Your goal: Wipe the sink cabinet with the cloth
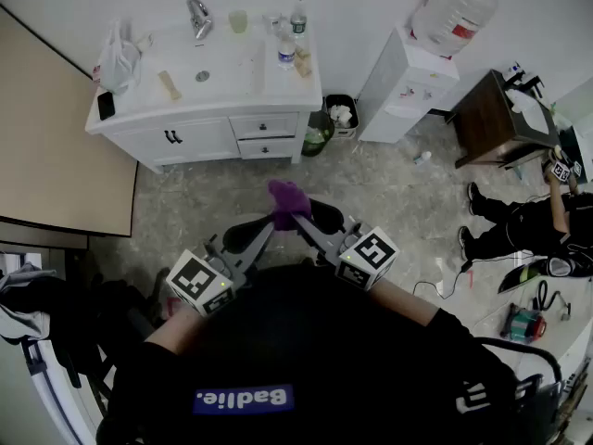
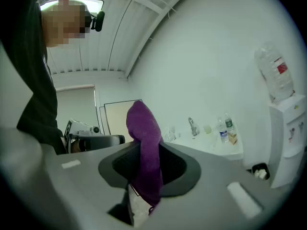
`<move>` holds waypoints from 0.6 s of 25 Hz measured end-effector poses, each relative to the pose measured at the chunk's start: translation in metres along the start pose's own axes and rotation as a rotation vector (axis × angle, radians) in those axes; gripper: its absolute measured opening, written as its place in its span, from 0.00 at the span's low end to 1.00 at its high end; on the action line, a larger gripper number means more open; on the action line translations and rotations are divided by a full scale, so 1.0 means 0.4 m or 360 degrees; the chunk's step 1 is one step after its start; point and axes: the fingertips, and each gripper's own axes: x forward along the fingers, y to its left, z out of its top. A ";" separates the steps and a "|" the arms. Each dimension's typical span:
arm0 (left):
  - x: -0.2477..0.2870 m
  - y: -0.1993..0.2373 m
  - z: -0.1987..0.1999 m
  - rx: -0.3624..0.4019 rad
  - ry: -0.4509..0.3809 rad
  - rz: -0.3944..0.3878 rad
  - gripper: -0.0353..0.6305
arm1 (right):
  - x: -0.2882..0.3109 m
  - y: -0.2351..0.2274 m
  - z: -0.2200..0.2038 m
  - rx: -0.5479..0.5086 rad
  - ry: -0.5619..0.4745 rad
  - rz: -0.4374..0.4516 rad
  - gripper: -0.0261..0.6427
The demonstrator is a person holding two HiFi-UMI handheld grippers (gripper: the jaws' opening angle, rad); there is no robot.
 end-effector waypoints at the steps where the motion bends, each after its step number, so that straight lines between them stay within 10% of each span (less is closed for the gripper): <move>1: 0.000 -0.005 -0.001 -0.0013 0.0005 -0.0010 0.06 | -0.002 0.000 0.001 0.0002 -0.0001 -0.0001 0.19; 15: 0.014 -0.014 0.005 -0.0002 -0.0010 0.0016 0.06 | -0.024 -0.006 0.005 0.0034 -0.0027 0.0014 0.19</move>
